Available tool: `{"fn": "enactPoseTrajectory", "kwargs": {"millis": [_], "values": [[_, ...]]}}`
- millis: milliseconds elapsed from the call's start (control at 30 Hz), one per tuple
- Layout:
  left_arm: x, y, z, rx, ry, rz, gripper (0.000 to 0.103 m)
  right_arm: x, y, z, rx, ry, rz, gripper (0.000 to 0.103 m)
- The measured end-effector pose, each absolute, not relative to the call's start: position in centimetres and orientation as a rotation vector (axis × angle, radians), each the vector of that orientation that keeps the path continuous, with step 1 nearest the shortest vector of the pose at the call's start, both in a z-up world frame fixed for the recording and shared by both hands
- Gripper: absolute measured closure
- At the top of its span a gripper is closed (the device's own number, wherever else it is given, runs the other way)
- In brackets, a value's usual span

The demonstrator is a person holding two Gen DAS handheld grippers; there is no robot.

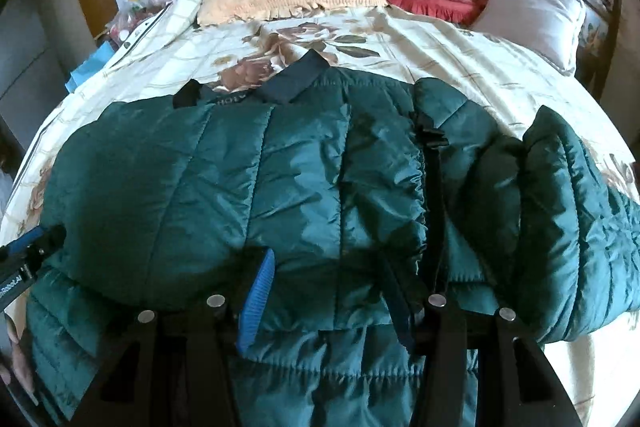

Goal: Fold large clothes

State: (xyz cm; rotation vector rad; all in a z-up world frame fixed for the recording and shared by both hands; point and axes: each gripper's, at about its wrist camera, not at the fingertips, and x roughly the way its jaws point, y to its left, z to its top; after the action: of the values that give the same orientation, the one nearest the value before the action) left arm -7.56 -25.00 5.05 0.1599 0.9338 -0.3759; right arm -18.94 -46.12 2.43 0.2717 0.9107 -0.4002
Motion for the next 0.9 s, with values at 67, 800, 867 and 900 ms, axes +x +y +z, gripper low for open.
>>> {"fn": "enactPoseTrajectory", "kwargs": {"millis": [67, 800, 867, 900], "values": [[-7.9, -24.9, 5.3, 0.157, 0.937, -0.384, 0.041, -19.6, -45.9, 2.9, 0.28, 0.912, -0.393, 0.052], [-17.1, -25.2, 7.5, 0.091, 0.917, -0.513, 0.041, -29.1, -42.3, 3.4, 0.332, 0.885, -0.359, 0.04], [-17.7, -25.3, 7.5, 0.082, 0.921, -0.522, 0.041, -30.1, -42.2, 3.9, 0.341, 0.866, -0.361, 0.036], [-18.1, -25.4, 7.6, 0.08, 0.918, -0.522, 0.041, -30.6, -42.2, 4.2, 0.341, 0.858, -0.363, 0.035]]}}
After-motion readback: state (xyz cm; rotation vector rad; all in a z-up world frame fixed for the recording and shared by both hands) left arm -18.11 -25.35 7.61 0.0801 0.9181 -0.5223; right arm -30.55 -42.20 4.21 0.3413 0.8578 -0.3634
